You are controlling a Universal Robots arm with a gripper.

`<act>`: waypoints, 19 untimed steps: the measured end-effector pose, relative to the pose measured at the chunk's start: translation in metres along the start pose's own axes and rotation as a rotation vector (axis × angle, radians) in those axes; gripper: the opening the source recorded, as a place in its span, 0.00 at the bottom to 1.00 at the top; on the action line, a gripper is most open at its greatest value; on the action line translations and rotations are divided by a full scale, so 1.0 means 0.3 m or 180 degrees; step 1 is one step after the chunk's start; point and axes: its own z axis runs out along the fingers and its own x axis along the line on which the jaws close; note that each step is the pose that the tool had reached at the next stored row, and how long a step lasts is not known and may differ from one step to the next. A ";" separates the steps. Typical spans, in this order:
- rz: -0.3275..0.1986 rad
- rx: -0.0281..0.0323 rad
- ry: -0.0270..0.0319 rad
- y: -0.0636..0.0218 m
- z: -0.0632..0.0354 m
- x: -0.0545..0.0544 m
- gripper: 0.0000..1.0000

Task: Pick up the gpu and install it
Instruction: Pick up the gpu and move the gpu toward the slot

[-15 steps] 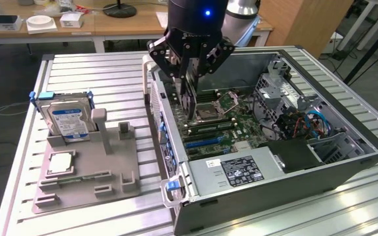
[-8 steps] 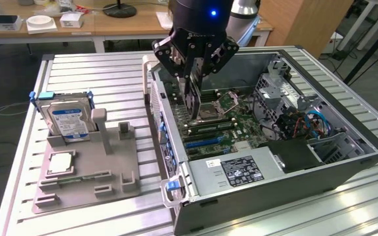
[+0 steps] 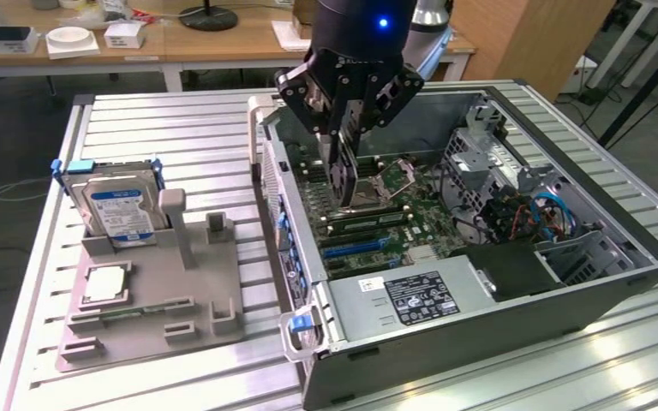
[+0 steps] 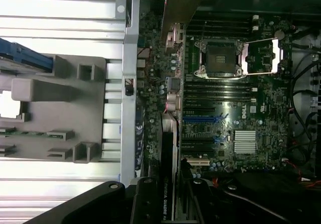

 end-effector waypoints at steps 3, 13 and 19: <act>-0.0005 0.0000 0.0000 0.000 0.000 -0.011 0.26; -0.0023 0.0000 0.0001 0.001 0.002 -0.054 0.26; -0.0031 -0.0001 0.0001 0.006 0.004 -0.079 0.26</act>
